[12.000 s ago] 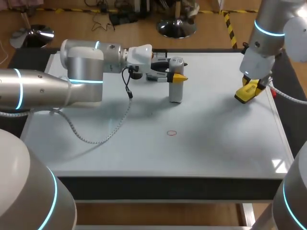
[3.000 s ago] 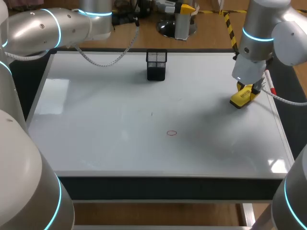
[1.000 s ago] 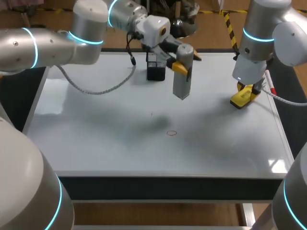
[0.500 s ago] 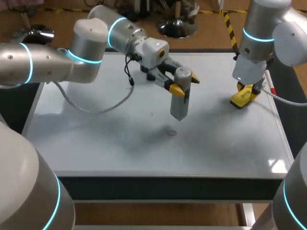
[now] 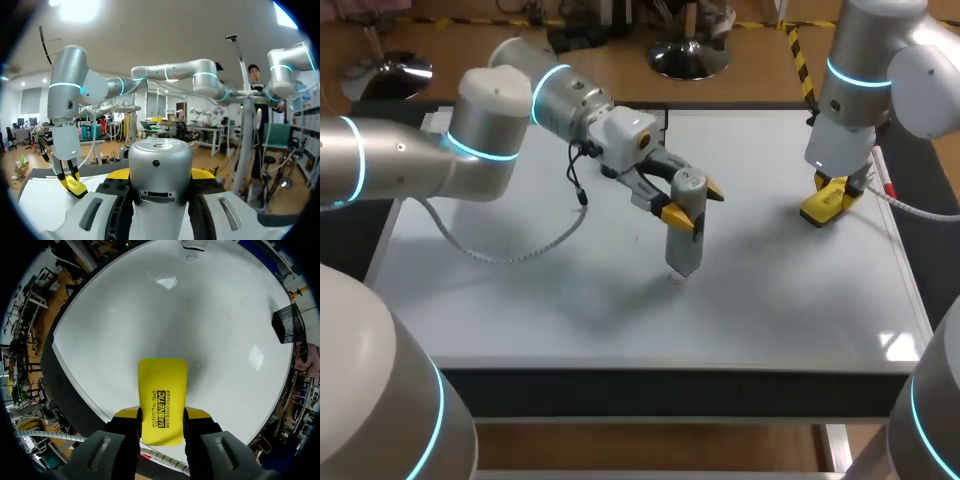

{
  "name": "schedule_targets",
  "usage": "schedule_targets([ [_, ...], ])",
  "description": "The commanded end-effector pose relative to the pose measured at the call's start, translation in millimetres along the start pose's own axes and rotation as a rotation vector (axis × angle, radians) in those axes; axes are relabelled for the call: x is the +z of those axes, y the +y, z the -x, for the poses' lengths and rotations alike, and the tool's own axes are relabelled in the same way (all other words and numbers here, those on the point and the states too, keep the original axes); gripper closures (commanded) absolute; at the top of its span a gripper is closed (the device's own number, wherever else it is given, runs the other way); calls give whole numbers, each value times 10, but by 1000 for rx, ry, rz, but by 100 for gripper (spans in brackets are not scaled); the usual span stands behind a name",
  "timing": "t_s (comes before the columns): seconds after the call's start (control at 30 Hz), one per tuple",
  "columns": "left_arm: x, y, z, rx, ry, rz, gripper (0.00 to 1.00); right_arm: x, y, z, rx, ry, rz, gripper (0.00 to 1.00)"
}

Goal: Pick up the inspection probe, press it on each red-marked spot on the whiteboard one by one, put down the probe, pick up the eraser, and wipe off all the red marks.

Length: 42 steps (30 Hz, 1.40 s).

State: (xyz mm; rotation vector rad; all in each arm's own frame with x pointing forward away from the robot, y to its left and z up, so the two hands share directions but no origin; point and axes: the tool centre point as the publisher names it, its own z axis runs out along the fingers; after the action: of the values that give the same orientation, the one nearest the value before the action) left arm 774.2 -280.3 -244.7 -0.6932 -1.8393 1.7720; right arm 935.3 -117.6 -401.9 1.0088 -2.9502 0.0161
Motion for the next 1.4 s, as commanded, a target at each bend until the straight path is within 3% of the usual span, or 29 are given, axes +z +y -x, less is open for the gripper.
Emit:
schedule_targets([
  [0.03,12,54,-64,8,-21,-7,100,-3,-6,5,-1,4,-3,100],
  [0.77,-40,348,-7,17,-58,-34,100,-3,-6,5,-1,4,-3,100],
  [1.4,-64,325,-12,11,-62,-16,100,-3,-6,5,-1,4,-3,100],
])
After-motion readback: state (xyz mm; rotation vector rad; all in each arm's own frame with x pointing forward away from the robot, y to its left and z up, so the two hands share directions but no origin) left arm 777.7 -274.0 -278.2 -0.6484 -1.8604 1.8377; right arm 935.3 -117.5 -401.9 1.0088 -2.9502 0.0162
